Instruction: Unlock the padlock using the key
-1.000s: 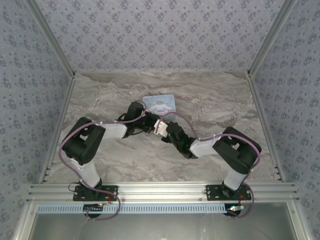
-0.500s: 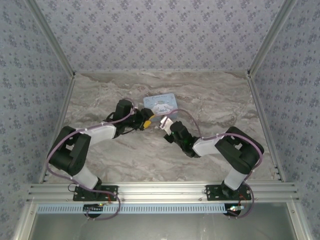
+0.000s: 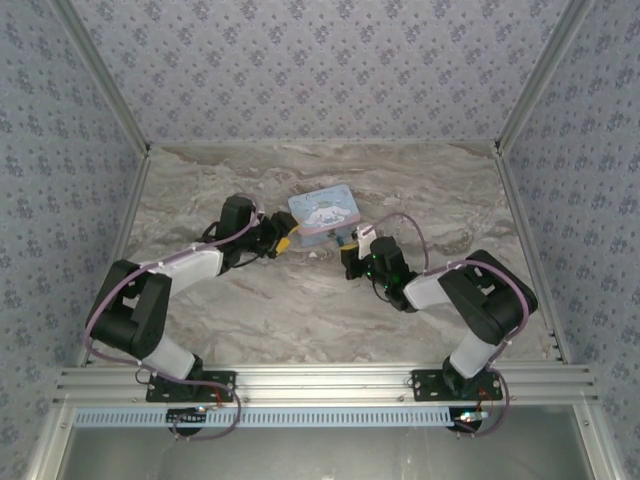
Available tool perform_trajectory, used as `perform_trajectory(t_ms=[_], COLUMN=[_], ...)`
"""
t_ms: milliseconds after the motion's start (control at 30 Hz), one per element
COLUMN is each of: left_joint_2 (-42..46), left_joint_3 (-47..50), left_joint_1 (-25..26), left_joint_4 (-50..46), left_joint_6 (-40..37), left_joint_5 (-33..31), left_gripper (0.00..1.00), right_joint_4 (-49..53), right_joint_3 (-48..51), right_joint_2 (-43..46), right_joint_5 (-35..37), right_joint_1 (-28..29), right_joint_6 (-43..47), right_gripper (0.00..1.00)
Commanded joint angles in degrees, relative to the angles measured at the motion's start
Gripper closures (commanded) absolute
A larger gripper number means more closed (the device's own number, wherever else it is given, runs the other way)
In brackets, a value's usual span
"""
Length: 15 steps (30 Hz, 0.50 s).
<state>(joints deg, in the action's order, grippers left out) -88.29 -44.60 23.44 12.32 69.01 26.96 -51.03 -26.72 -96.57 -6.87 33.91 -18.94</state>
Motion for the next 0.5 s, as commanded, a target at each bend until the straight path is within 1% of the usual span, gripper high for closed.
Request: perform_trajectory(t_ms=[0, 200, 300, 333, 367, 467], left_joint_2=[-0.9, -4.2, -4.7, -4.7, -4.7, -4.4], left_joint_3=[-0.1, -2.2, -2.7, -2.8, -2.7, -2.4], left_joint_1=[-0.8, -0.9, -0.9, -0.9, -0.9, -0.9], left_joint_4=[0.0, 1.3, 1.3, 1.3, 1.3, 0.9], left_joint_6=[-1.8, -1.9, -2.0, -2.0, -2.1, -2.4], left_joint_5=[-1.3, -0.8, -0.8, -0.7, -0.9, -1.0], left_gripper=[0.32, 0.29, 0.29, 0.29, 0.29, 0.29], right_joint_4=[-3.1, -4.8, -6.4, -6.5, -6.4, -6.6], right_joint_3=[1.4, 1.6, 2.5, 3.0, 3.5, 4.4], right_joint_2=[-1.7, -4.4, -5.6, -5.8, -5.8, -5.6], right_joint_5=[-3.3, -8.5, -8.9, -8.4, -7.3, -6.8], right_joint_1=[-1.9, -4.8, -5.6, -5.8, -5.9, -6.9], right_joint_6=[-7.3, -15.3, -19.4, -20.2, -21.0, -22.1], right_gripper=[1.0, 1.0, 1.0, 0.97, 0.91, 0.8])
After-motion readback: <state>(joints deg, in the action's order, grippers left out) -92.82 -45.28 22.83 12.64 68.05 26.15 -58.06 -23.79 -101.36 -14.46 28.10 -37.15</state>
